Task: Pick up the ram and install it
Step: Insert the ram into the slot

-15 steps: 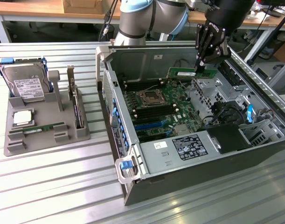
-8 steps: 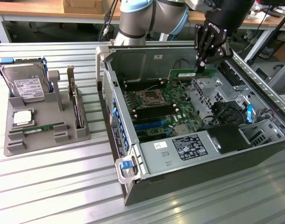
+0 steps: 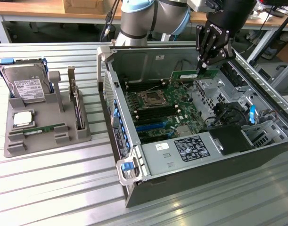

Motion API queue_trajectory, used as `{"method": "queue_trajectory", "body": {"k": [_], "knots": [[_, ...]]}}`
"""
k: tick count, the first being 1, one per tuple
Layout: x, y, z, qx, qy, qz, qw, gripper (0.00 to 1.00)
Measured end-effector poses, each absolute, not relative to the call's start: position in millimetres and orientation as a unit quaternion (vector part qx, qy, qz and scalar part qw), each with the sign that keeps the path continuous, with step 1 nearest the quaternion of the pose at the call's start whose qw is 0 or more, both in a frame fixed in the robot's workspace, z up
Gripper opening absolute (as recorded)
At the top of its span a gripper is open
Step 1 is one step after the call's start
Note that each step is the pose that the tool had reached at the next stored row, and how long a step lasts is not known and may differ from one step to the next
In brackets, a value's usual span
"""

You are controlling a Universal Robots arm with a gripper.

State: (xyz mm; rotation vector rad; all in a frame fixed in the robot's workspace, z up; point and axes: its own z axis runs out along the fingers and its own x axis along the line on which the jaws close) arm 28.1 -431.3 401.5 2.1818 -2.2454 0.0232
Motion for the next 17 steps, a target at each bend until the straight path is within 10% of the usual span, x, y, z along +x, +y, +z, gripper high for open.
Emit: {"method": "queue_trajectory", "body": {"k": [17], "knots": [[28.1, -431.3, 397.4, 0.697, -0.717, 0.007, 0.005, 0.12]]}}
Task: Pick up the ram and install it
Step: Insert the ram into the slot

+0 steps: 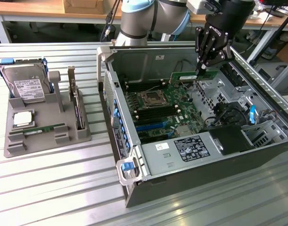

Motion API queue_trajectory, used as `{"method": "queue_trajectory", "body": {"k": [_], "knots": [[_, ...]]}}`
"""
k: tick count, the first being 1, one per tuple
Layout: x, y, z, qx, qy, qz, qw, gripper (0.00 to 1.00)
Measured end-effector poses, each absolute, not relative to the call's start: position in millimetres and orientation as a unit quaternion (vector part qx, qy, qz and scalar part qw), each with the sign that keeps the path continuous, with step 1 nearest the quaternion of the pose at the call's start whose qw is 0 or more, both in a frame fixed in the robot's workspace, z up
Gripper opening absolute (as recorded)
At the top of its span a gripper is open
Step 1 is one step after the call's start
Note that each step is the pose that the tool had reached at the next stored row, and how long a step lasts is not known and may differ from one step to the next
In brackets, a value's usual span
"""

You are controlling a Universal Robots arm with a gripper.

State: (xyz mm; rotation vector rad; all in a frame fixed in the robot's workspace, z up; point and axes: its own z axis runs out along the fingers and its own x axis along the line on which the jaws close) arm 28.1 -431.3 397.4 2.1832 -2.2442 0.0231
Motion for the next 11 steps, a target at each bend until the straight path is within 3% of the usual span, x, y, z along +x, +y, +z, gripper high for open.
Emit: {"method": "queue_trajectory", "body": {"k": [11], "knots": [[28.1, -431.3, 393.7, 0.698, -0.717, 0.007, 0.005, 0.12]]}}
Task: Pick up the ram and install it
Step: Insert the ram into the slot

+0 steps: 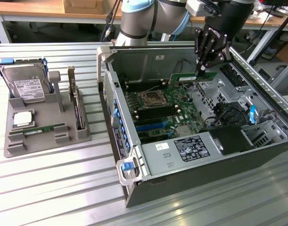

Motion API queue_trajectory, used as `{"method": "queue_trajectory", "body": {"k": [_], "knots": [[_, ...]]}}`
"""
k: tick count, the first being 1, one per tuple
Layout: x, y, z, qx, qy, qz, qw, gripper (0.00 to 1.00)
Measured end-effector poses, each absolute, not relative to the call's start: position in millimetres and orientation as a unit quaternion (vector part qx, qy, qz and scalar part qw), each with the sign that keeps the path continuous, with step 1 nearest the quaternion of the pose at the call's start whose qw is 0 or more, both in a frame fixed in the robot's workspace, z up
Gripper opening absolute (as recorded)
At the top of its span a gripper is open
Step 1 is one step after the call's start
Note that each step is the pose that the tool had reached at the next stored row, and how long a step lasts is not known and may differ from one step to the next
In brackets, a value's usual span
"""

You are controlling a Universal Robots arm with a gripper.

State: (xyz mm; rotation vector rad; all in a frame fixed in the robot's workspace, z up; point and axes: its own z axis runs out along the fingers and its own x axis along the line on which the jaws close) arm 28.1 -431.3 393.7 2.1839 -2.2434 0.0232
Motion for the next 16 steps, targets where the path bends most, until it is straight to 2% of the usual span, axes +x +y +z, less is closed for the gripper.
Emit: {"method": "queue_trajectory", "body": {"k": [16], "knots": [[28.1, -431.4, 389.4, 0.698, -0.716, 0.007, 0.005, 0.12]]}}
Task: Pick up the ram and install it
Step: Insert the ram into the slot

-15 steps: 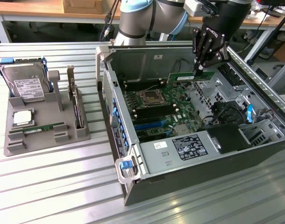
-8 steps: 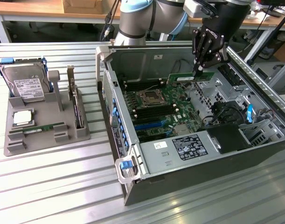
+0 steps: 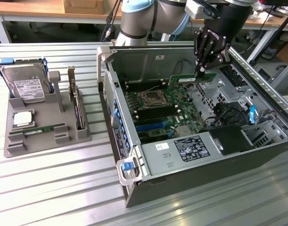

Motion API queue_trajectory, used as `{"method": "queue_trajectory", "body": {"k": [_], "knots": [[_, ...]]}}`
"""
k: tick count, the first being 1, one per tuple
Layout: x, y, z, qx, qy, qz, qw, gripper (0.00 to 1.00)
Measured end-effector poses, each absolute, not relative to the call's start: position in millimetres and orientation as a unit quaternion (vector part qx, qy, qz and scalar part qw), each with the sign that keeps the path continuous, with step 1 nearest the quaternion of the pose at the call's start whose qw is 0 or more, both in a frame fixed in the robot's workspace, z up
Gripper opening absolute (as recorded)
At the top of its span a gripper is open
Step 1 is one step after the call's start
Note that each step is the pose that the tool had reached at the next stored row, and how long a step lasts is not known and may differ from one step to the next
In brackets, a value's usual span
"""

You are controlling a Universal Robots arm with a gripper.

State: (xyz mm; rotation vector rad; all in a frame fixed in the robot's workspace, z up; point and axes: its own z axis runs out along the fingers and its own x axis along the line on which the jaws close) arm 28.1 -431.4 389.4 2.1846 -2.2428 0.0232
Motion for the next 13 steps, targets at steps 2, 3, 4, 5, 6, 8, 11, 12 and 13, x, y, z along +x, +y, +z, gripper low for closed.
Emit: {"method": "queue_trajectory", "body": {"k": [2, 3, 4, 5, 6, 8, 11, 12, 13], "knots": [[28.1, -431.3, 389.0, 0.698, -0.716, 0.007, 0.005, 0.12], [28.1, -431.3, 388.9, 0.698, -0.716, 0.007, 0.005, 0.12], [28.1, -431.3, 388.5, 0.698, -0.716, 0.007, 0.005, 0.12], [28.1, -431.3, 388.3, 0.698, -0.716, 0.007, 0.005, 0.12], [28.1, -431.3, 388.1, 0.698, -0.716, 0.007, 0.005, 0.12], [28.1, -431.4, 387.8, 0.698, -0.716, 0.007, 0.005, 0.12], [28.1, -431.3, 387.3, 0.698, -0.716, 0.007, 0.005, 0.12], [28.1, -431.3, 387.1, 0.698, -0.716, 0.007, 0.005, 0.12], [28.1, -431.3, 387.0, 0.698, -0.716, 0.007, 0.005, 0.12]]}}
